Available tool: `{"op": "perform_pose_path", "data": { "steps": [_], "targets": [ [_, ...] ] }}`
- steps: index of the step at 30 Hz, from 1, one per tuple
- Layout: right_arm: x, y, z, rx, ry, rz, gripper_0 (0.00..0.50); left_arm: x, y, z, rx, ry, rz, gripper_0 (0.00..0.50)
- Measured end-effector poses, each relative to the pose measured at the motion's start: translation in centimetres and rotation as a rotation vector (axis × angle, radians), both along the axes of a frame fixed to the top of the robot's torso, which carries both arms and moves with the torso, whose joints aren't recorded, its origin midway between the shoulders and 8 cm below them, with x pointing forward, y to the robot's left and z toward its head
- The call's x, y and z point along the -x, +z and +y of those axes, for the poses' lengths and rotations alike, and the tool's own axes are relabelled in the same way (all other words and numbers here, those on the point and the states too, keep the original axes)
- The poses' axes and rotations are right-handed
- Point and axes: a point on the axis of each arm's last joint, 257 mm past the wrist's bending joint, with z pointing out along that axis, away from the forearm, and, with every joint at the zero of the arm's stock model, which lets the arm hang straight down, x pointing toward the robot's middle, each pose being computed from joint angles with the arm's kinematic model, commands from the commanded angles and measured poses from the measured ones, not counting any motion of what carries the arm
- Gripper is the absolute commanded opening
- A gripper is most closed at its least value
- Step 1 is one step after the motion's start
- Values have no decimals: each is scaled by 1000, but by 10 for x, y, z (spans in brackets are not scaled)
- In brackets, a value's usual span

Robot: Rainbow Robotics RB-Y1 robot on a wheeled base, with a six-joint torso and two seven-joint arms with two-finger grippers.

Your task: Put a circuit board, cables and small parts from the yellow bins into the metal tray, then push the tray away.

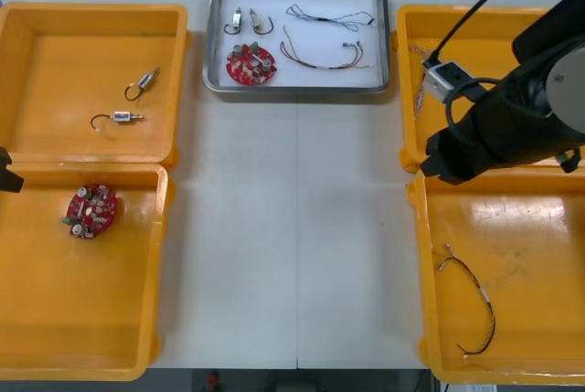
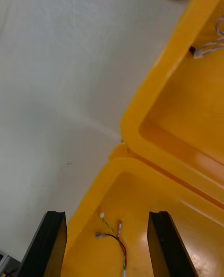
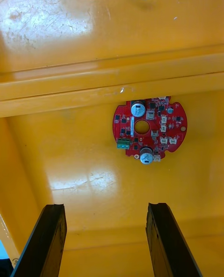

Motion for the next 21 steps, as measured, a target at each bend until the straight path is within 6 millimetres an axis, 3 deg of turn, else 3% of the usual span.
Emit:
{"op": "perform_pose_path", "data": {
  "steps": [14, 21],
  "targets": [
    [22, 0, -92, 40, -143, 18, 500, 0, 0, 0, 0, 0, 0, 500],
    [33, -5, -123, 19, -211, 25, 500, 0, 0, 0, 0, 0, 0, 500]
  ]
}}
